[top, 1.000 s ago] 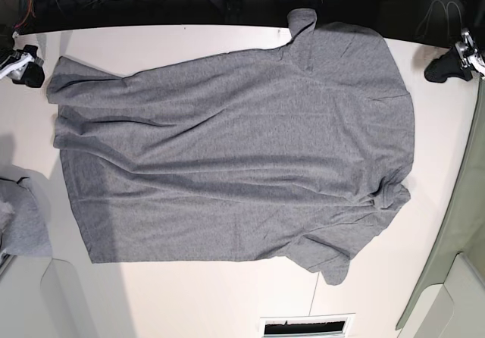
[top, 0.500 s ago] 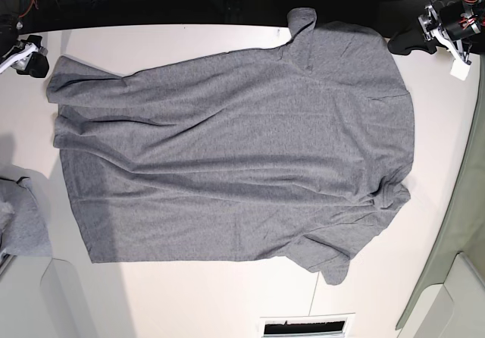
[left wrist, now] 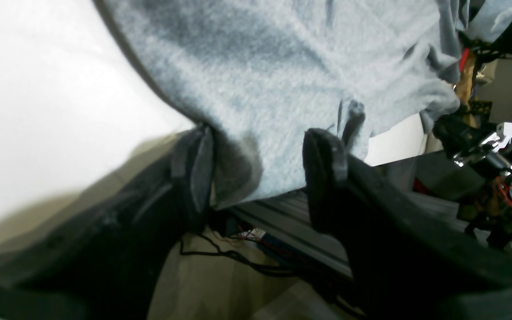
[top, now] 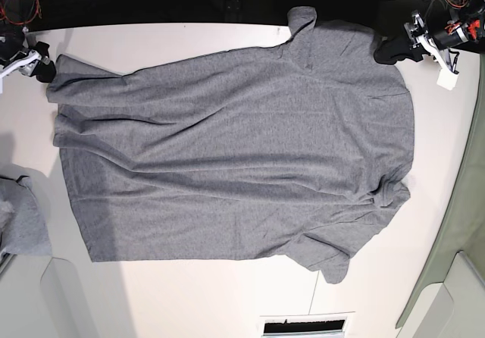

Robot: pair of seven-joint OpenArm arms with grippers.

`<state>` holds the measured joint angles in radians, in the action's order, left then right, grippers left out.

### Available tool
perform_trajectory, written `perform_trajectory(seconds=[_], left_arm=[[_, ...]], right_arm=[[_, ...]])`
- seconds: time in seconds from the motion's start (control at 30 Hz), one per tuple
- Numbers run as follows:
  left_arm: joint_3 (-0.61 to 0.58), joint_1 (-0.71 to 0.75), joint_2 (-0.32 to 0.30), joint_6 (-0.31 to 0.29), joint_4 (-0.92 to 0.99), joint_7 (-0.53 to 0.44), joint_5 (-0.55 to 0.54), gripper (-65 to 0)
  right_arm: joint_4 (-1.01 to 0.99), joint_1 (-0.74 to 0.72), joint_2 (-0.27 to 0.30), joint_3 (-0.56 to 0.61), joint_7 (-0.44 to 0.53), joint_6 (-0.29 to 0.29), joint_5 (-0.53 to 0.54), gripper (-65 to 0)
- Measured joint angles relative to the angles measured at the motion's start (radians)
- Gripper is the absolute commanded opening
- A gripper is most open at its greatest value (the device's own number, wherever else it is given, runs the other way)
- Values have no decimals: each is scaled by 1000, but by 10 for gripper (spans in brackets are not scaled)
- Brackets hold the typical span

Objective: Layout the t-shirt on the table in an organized manner, then fold the t-shirt properly
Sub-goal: 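Grasp the shirt's shoulder corners with both grippers, then pull both held corners apart and lay the shirt straight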

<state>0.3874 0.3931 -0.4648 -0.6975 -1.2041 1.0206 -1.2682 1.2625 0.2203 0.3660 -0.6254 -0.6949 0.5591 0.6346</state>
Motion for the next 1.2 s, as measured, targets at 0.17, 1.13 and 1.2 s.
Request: perform_trajectory(seconds=[0.17, 1.13, 1.2], left_arm=[[0, 0, 0, 0, 0, -1, 3, -301], [26, 74, -26, 8, -297, -20, 28, -650], [57, 113, -25, 9, -378, -11, 32, -650]], right_arm=[[-7, -10, 6, 130, 34, 3, 19, -327], [52, -13, -47, 184, -43, 13, 64, -650], [76, -10, -47, 172, -79, 13, 55, -650]])
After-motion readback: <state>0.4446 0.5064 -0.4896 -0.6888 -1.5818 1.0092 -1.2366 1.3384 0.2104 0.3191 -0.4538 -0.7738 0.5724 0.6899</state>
